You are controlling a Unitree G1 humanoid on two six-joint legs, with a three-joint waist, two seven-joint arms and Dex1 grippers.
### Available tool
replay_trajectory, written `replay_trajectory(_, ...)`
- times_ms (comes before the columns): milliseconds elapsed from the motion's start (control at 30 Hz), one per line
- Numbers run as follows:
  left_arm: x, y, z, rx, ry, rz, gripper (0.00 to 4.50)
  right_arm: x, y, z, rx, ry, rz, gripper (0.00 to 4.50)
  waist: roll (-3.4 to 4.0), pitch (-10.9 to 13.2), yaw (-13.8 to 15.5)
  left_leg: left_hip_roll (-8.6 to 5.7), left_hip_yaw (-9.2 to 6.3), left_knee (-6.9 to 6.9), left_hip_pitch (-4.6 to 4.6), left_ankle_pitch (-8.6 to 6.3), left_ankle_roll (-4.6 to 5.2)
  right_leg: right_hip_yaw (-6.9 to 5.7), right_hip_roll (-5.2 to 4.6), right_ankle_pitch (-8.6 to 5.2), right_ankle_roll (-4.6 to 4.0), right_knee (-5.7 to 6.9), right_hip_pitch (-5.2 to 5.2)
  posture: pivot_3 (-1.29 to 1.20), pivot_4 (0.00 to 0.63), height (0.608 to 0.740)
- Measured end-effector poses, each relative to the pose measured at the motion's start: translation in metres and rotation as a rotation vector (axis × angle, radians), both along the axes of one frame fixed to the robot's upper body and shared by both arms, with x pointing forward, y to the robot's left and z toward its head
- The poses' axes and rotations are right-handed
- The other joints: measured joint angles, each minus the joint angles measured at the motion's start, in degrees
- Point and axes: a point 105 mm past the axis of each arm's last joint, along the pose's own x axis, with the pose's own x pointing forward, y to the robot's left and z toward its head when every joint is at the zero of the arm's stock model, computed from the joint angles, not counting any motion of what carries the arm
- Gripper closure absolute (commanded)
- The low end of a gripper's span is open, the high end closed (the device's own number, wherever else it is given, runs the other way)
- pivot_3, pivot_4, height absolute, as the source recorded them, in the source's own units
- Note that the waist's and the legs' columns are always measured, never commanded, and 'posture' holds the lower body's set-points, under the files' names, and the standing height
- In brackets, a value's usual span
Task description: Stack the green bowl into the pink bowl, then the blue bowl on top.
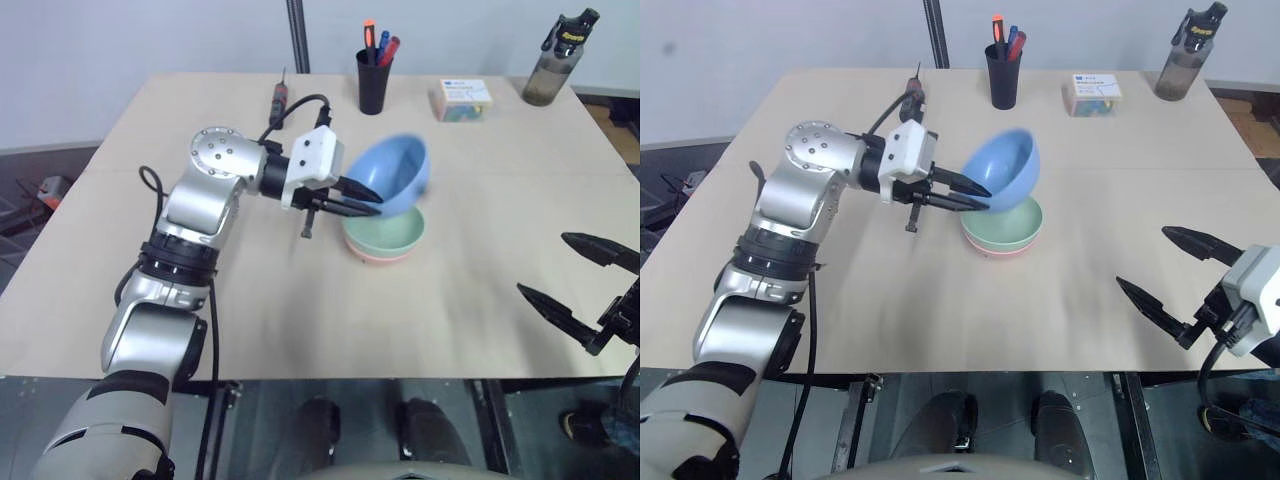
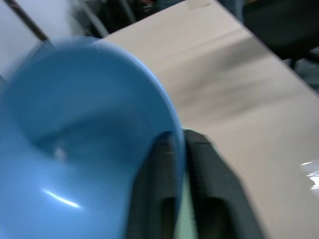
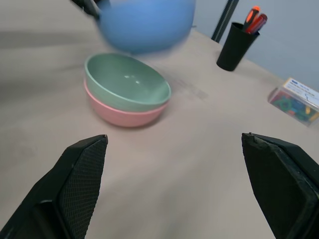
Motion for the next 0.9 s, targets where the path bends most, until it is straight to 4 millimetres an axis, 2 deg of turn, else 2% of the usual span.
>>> replay_trajectory(67,0.001,-0.004,0.0,-0.018,-0.001,0.004,1.73,0.001,0.001,0.0,0.003,-0.004,-0.003,0.0,0.0,0.0,-0.02,0.01,-0.01,0.0,0.0,0.0,-0.01,0.0,0.0,0.0,0.0,0.0,-0.01,0.0,0.15,0.74)
replay_trajectory(100,0.002,-0.004,0.0,-0.021,-0.002,0.008,1.58,0.001,0.001,0.001,0.002,-0.005,-0.002,0.0,0.0,0.0,-0.04,0.02,-0.01,0.0,0.0,0.0,-0.01,0.0,0.01,0.0,0.0,0.0,-0.01,0.0,0.15,0.74)
replay_trajectory(133,0.004,-0.003,0.002,-0.036,-0.002,0.028,1.07,0.002,0.002,0.001,0.0,-0.006,0.002,0.0,0.0,0.0,-0.15,0.03,-0.01,0.0,0.01,0.01,-0.01,0.0,0.02,0.0,0.0,0.01,-0.01,0.0,0.15,0.74)
replay_trajectory(233,0.01,0.01,0.015,-0.11,0.004,0.115,1.07,0.005,0.008,0.001,-0.006,-0.009,0.037,0.0,0.01,0.0,-0.47,0.08,0.02,0.0,0.05,0.01,-0.01,0.05,0.04,0.0,0.0,0.03,-0.02,0.0,0.15,0.74)
replay_trajectory(300,0.011,0.028,0.018,-0.182,0.029,0.222,1.07,0.011,0.013,0.0,-0.012,-0.004,0.064,0.0,0.05,-0.02,-0.65,0.1,0.03,-0.02,0.09,0.01,-0.02,0.07,0.03,0.0,0.0,0.04,-0.01,0.0,0.15,0.74)
replay_trajectory(400,0.006,0.051,0.005,-0.307,0.135,0.34,1.07,0.017,0.013,-0.004,-0.016,0.021,0.075,0.0,0.05,-0.03,-0.31,0.1,0.03,-0.02,0.07,0.12,-0.21,0.08,-0.01,0.0,0.0,0.01,-0.01,0.0,0.15,0.74)
replay_trajectory(467,-0.001,0.064,-0.017,-0.35,0.246,0.396,1.07,0.021,0.008,-0.006,-0.013,0.043,0.067,0.0,-0.01,0.0,0.09,0.1,-0.05,0.0,0.0,0.12,-0.21,-0.03,-0.04,0.0,0.0,-0.02,0.0,0.0,0.15,0.74)
replay_trajectory(500,-0.003,0.067,-0.021,-0.351,0.255,0.409,1.07,0.022,0.007,-0.007,-0.015,0.046,0.069,0.0,-0.02,0.0,0.19,0.1,-0.05,0.0,-0.01,0.12,-0.21,-0.02,-0.04,0.0,0.0,-0.04,-0.01,0.0,0.15,0.74)
replay_trajectory(633,-0.024,0.101,-0.047,-0.301,0.307,0.543,1.07,0.025,-0.003,-0.011,-0.03,0.089,0.07,0.0,0.0,-0.01,0.1,0.12,-0.03,-0.09,0.02,0.12,-0.22,0.01,-0.05,0.0,-0.01,-0.11,0.0,0.0,0.15,0.74)
replay_trajectory(800,-0.037,0.137,-0.059,-0.287,0.342,0.681,1.07,0.023,-0.011,-0.016,-0.057,0.144,0.084,0.0,0.0,-0.01,0.39,0.12,-0.04,-0.09,0.06,0.09,-0.16,-0.02,-0.07,0.0,-0.01,-0.12,0.05,0.0,0.15,0.74)
replay_trajectory(900,-0.043,0.14,-0.06,-0.286,0.342,0.695,1.07,0.021,-0.013,-0.016,-0.069,0.156,0.097,0.0,0.0,-0.01,0.57,0.11,-0.04,-0.09,0.06,0.07,-0.15,-0.02,-0.1,0.0,-0.01,-0.13,0.07,0.0,0.15,0.74)
